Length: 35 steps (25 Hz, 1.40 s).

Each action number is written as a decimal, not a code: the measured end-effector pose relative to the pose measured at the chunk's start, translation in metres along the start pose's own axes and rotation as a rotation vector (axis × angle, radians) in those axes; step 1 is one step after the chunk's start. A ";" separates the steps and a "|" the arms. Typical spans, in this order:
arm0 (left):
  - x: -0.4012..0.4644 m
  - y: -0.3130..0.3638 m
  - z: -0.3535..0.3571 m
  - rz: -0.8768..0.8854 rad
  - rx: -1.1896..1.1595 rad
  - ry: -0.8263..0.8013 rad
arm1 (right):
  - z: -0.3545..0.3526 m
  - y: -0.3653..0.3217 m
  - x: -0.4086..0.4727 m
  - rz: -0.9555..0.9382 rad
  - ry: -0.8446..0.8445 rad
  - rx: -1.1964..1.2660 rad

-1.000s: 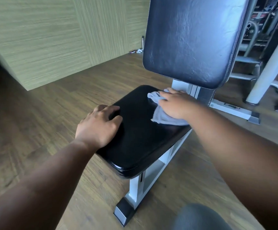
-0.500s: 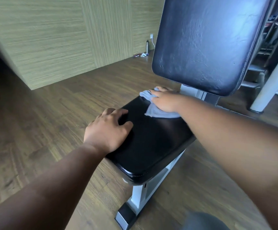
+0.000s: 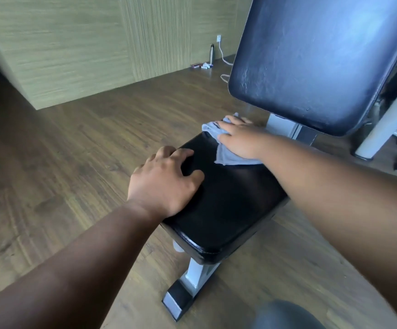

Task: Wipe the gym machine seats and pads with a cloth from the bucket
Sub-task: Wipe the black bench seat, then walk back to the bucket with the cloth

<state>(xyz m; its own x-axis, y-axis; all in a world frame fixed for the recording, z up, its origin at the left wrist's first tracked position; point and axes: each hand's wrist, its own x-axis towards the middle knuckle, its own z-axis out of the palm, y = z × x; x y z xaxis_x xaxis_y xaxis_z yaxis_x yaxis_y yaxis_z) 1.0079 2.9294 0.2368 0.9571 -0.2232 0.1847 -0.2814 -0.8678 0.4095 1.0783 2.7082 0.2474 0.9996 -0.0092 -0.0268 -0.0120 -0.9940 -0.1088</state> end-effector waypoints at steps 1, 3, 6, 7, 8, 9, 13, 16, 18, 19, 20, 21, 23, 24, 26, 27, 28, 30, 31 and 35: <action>0.000 -0.001 0.000 0.003 0.002 -0.001 | 0.000 -0.011 -0.001 -0.001 -0.019 0.005; 0.003 -0.001 -0.001 0.008 0.030 -0.025 | 0.006 -0.018 -0.040 -0.077 -0.036 0.022; -0.002 0.003 -0.005 0.010 0.098 -0.090 | 0.014 -0.016 -0.145 -0.160 0.105 0.012; -0.003 0.005 -0.007 0.006 0.106 -0.115 | 0.014 -0.007 -0.153 -0.117 0.117 0.001; -0.001 0.007 -0.009 -0.006 0.110 -0.140 | 0.011 0.001 -0.144 -0.057 0.107 0.006; 0.000 0.008 -0.009 -0.017 0.106 -0.153 | 0.007 0.005 -0.122 0.012 0.095 0.013; 0.001 0.012 -0.015 -0.041 0.105 -0.180 | 0.003 -0.020 -0.054 0.261 -0.025 0.105; 0.001 0.014 -0.020 -0.061 0.127 -0.279 | 0.010 -0.046 -0.120 0.142 -0.001 0.111; -0.006 0.017 -0.030 -0.103 0.158 -0.378 | 0.005 -0.045 -0.169 0.079 -0.026 0.144; -0.013 0.019 -0.036 -0.132 0.166 -0.437 | 0.002 -0.040 -0.184 0.083 -0.054 0.183; -0.023 0.021 -0.046 -0.155 0.179 -0.504 | -0.006 -0.035 -0.193 0.121 -0.091 0.231; -0.034 0.023 -0.059 -0.159 0.203 -0.581 | -0.014 -0.033 -0.200 0.172 -0.112 0.302; -0.055 0.034 -0.093 -0.110 0.267 -0.695 | -0.040 -0.033 -0.218 0.266 -0.117 0.443; -0.063 0.040 -0.112 -0.080 0.276 -0.710 | -0.060 -0.034 -0.228 0.301 -0.112 0.490; -0.070 0.056 -0.150 -0.023 0.255 -0.694 | -0.100 -0.035 -0.252 0.325 -0.097 0.547; -0.071 0.067 -0.171 0.015 0.237 -0.675 | -0.121 -0.036 -0.265 0.320 -0.096 0.566; -0.071 0.080 -0.192 0.067 0.229 -0.648 | -0.145 -0.039 -0.280 0.317 -0.086 0.568; -0.069 0.100 -0.228 0.160 0.208 -0.616 | -0.183 -0.045 -0.307 0.297 -0.056 0.557; -0.070 0.111 -0.244 0.201 0.189 -0.617 | -0.200 -0.049 -0.321 0.284 -0.039 0.542; -0.092 0.147 -0.293 0.365 0.072 -0.679 | -0.248 -0.074 -0.397 0.318 0.056 0.437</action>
<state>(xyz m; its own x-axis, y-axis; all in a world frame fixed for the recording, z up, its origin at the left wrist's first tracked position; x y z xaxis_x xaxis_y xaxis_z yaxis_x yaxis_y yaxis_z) 0.8586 2.9527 0.5422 0.6436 -0.7038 -0.3007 -0.6045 -0.7084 0.3643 0.6886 2.7580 0.5128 0.9445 -0.3199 -0.0740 -0.3119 -0.8034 -0.5072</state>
